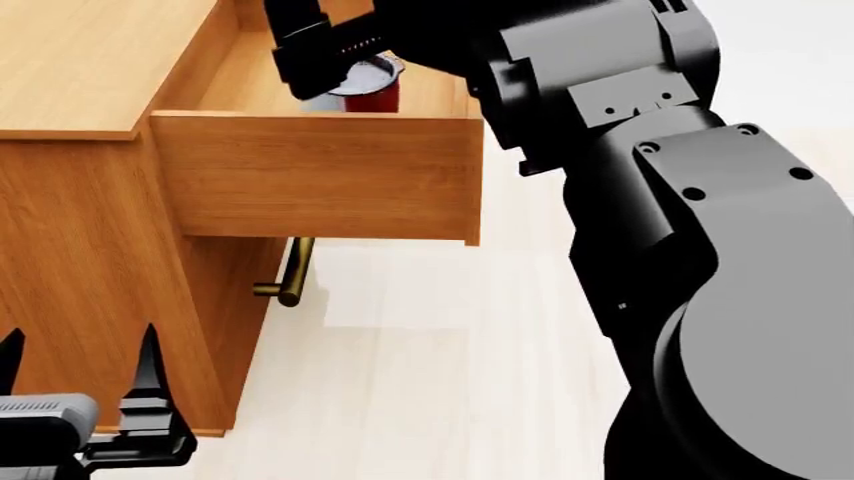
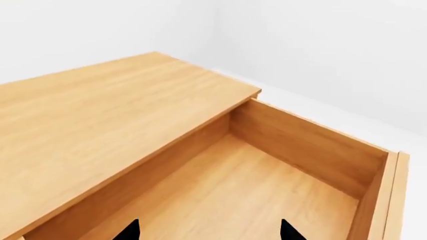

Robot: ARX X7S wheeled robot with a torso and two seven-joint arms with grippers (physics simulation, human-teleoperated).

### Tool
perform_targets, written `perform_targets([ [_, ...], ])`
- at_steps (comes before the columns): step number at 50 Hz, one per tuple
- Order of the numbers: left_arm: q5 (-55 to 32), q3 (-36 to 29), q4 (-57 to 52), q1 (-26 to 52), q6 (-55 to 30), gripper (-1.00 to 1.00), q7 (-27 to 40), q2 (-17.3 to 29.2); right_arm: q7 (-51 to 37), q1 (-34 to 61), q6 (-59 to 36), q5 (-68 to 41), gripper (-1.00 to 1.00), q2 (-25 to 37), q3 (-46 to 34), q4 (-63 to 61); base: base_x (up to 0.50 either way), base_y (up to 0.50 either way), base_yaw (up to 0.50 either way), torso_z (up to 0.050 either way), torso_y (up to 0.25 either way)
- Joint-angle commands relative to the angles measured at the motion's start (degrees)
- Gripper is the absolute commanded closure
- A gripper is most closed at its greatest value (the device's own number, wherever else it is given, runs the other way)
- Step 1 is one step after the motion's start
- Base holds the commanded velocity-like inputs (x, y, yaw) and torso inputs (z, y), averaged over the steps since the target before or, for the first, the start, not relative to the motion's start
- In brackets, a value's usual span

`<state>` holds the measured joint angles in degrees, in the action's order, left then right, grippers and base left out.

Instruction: Put the ketchup in the top drawer of the cabinet.

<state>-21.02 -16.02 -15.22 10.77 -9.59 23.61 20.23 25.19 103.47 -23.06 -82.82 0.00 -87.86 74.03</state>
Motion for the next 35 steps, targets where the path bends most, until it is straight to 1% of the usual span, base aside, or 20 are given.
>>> perform_targets([
  [1,-0.08,0.01,-0.45,-0.17,-0.04,-1.0,0.31,0.27,-0.56,-0.01,1.64,1.14,-1.0,0.0,0.52,0.15,0.0,0.0,0.0,0.0,0.0],
  [6,-0.1,-0.1,-0.73,-0.24,-0.25,-1.0,0.48,0.37,-1.63,0.39,3.26,1.34,-1.0,0.0,0.84,0.41,0.0,0.0,0.0,0.0,0.0],
  [12,-0.03,-0.38,-0.64,-0.19,-0.13,-1.0,0.44,0.32,-6.47,1.62,18.83,-1.21,-1.0,0.0,3.64,0.94,0.0,0.0,0.0,0.0,0.0],
  [18,-0.1,-0.52,-0.83,-0.03,-0.36,-1.0,0.53,0.38,-11.49,3.57,22.22,-4.24,-1.0,0.02,5.71,0.96,0.0,0.0,0.0,0.0,0.0],
  [20,0.01,-0.71,-0.79,0.09,-0.37,-1.0,0.54,0.32,-13.58,4.15,22.3,-3.03,-1.0,0.15,7.21,0.96,0.0,0.0,0.0,0.0,0.0],
  [22,0.07,-0.84,-0.57,0.16,-0.27,-1.0,0.47,0.25,-13.59,4.58,21.98,-0.88,-1.0,0.24,9.38,0.96,0.0,0.0,0.0,0.0,0.0],
  [25,0.01,-1.0,-0.75,0.33,-0.66,-1.0,0.55,0.28,-15.88,5.81,20.82,3.78,-1.0,0.8,14.89,0.96,0.0,0.0,0.0,0.0,0.0],
  [27,0.04,-1.02,-0.59,0.42,-0.51,-1.0,0.49,0.29,-15.63,6.13,19.5,8.79,-1.0,0.9,19.69,0.96,0.0,0.0,0.0,0.0,0.0],
  [35,-0.07,-1.08,-0.42,0.7,-0.52,-1.0,0.5,0.34,-12.04,5.79,14.39,37.54,-1.0,0.93,44.65,0.95,0.0,0.0,0.0,0.0,0.0],
])
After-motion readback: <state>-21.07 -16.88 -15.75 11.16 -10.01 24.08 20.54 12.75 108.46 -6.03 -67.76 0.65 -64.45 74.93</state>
